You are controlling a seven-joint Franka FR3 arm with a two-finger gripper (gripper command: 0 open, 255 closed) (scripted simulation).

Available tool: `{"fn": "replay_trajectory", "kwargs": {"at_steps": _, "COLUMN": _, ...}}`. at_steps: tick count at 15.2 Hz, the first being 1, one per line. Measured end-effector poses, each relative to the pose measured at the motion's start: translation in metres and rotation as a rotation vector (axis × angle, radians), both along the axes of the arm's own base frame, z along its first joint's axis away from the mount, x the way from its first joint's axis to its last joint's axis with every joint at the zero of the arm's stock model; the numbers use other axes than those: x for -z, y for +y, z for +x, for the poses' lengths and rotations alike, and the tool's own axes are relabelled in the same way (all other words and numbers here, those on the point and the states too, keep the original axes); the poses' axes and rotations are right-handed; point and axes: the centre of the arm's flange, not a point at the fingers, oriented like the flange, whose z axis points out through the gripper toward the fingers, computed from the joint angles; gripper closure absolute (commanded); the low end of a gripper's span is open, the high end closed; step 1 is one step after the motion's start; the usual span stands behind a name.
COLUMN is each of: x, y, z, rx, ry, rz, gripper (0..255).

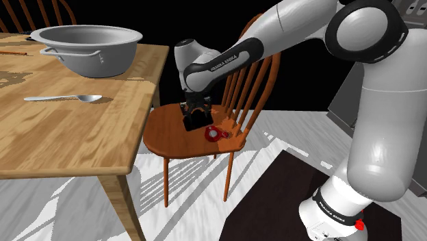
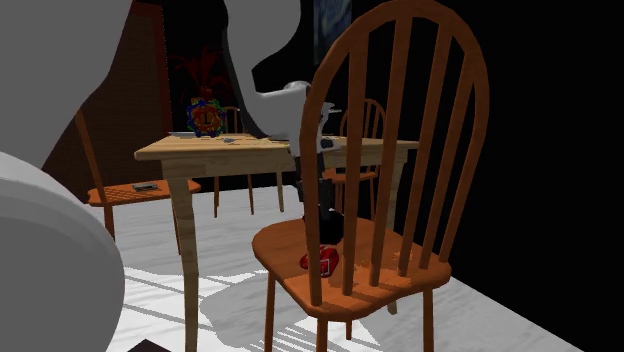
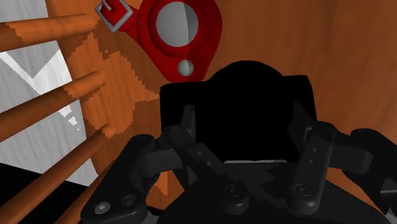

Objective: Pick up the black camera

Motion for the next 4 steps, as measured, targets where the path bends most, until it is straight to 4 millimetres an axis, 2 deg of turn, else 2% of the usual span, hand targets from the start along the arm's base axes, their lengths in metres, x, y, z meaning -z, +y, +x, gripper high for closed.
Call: {"fn": "replay_trajectory", "kwargs": {"at_steps": 4, "x": -0.020, "y": -0.001, "z": 0.001, "rx": 0.000, "ry": 0.000, "rz": 0.000, "gripper": 255}}
